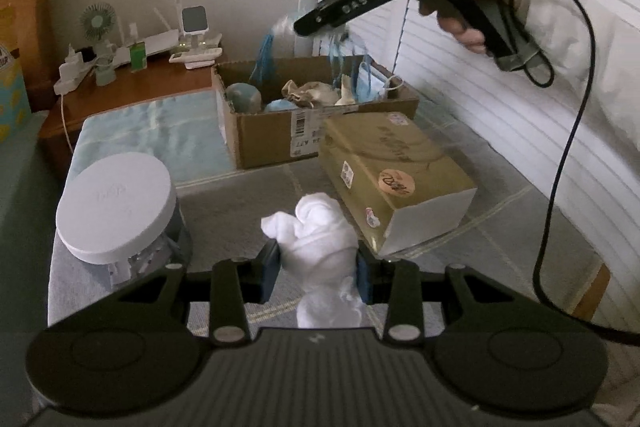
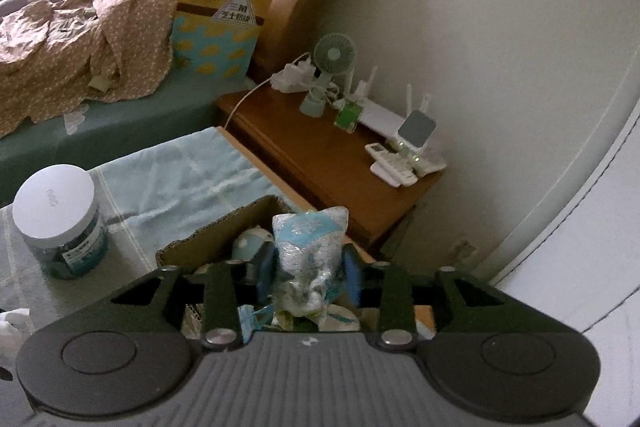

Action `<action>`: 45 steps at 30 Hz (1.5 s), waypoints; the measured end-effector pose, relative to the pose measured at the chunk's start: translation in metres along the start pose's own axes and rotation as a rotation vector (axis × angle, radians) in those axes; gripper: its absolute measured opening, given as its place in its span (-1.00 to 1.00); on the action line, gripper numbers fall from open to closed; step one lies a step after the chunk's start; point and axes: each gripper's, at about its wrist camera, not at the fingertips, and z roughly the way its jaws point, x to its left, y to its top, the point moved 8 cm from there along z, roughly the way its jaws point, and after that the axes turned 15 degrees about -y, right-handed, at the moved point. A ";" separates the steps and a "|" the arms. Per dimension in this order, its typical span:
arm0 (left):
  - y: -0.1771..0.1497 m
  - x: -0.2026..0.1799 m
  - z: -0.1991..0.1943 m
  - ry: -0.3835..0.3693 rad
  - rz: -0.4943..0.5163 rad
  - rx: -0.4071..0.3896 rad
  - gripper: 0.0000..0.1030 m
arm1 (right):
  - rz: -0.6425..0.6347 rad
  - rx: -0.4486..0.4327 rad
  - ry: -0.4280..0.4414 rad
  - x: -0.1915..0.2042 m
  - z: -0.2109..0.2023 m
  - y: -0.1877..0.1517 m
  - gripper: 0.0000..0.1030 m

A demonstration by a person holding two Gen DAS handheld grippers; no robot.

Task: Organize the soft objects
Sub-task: 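Carry the floral pouch with the right tool into the box and release, then carry the white cloth with the left tool into the box and release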

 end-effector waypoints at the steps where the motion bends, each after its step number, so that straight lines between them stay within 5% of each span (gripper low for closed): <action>1: 0.000 0.000 0.001 0.001 -0.001 0.004 -0.28 | 0.013 0.004 -0.003 0.000 0.004 -0.003 0.17; 5: 0.001 0.000 0.004 0.001 0.011 0.017 -0.28 | 0.079 0.025 -0.005 -0.003 0.009 -0.015 0.36; 7: 0.002 0.000 0.005 -0.005 0.011 0.022 -0.28 | 0.115 0.035 -0.033 -0.007 0.007 -0.020 0.73; 15: 0.007 0.001 0.004 -0.022 0.022 0.040 -0.28 | 0.245 0.060 -0.092 -0.008 -0.023 -0.041 0.99; 33: 0.051 0.004 0.007 -0.005 0.116 0.049 -0.28 | 0.459 0.210 -0.172 0.043 -0.105 -0.124 1.00; 45: 0.120 0.025 0.041 0.005 0.097 0.000 -0.28 | 0.474 0.216 -0.180 0.048 -0.125 -0.134 1.00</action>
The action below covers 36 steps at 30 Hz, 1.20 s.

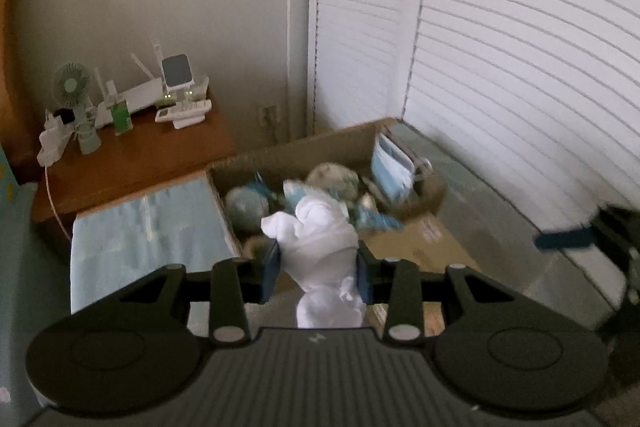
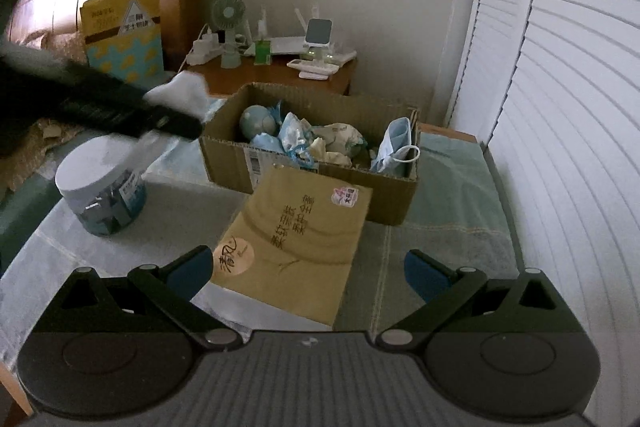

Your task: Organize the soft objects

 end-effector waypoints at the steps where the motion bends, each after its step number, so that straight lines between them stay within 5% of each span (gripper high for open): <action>1: 0.005 0.003 0.004 -0.001 0.000 -0.001 -0.28 | 0.004 0.001 -0.002 -0.001 0.000 0.000 1.00; 12: 0.040 0.032 0.056 0.052 -0.044 -0.001 -0.15 | 0.025 0.005 -0.013 -0.012 -0.002 -0.002 1.00; 14: 0.041 0.035 0.062 0.071 -0.046 -0.002 0.42 | 0.027 0.005 -0.012 -0.013 -0.001 -0.003 1.00; 20: 0.039 0.030 0.046 0.108 -0.019 -0.057 0.94 | 0.026 0.004 -0.011 -0.013 -0.004 -0.004 1.00; 27: 0.027 0.009 0.008 0.156 0.050 -0.102 0.99 | 0.049 -0.003 -0.020 -0.015 -0.012 0.000 1.00; 36: -0.021 -0.023 -0.037 0.209 -0.006 -0.134 0.99 | 0.098 0.049 -0.095 -0.022 -0.022 -0.004 1.00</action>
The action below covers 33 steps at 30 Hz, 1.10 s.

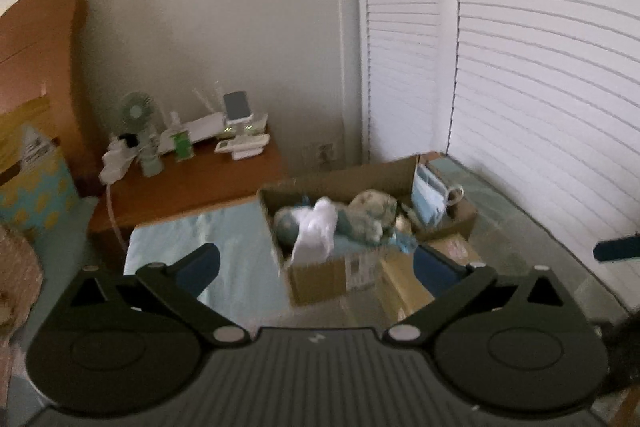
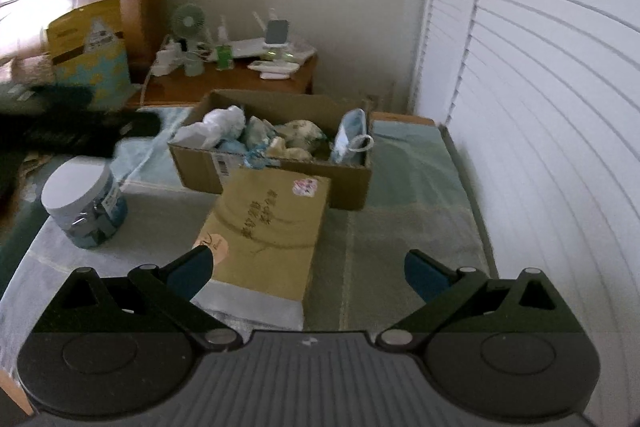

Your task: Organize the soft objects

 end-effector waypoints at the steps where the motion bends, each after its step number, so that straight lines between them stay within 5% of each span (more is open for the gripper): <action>1: -0.005 -0.003 -0.005 0.005 -0.007 0.005 0.99 | 0.007 0.009 -0.010 -0.001 -0.002 -0.001 1.00; 11: -0.034 -0.024 -0.042 0.082 -0.109 0.092 0.99 | 0.060 0.046 -0.080 -0.008 -0.026 -0.006 1.00; 33: -0.034 -0.035 -0.056 0.131 -0.107 0.097 0.99 | 0.067 0.029 -0.081 -0.007 -0.039 -0.006 1.00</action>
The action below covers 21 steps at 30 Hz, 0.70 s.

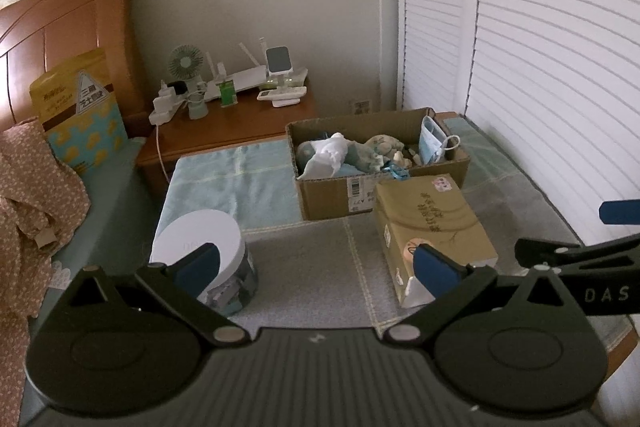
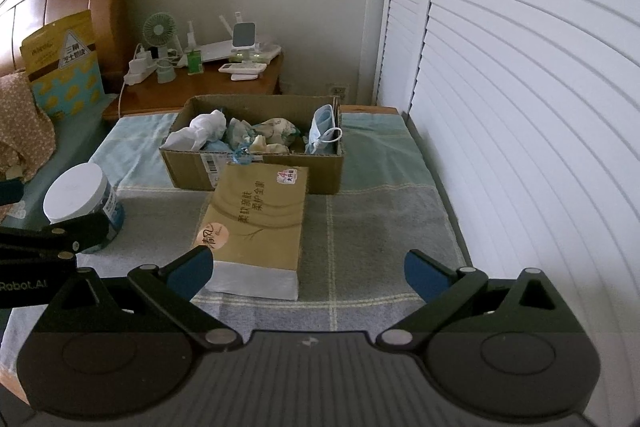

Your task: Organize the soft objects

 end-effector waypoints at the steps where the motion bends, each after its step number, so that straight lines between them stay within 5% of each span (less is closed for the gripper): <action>1: 0.000 0.000 0.000 0.001 -0.002 0.000 0.99 | 0.001 0.000 0.000 0.000 0.000 0.000 1.00; 21: 0.001 -0.001 0.000 0.019 -0.012 0.003 0.99 | 0.005 0.001 -0.004 -0.003 0.002 0.000 1.00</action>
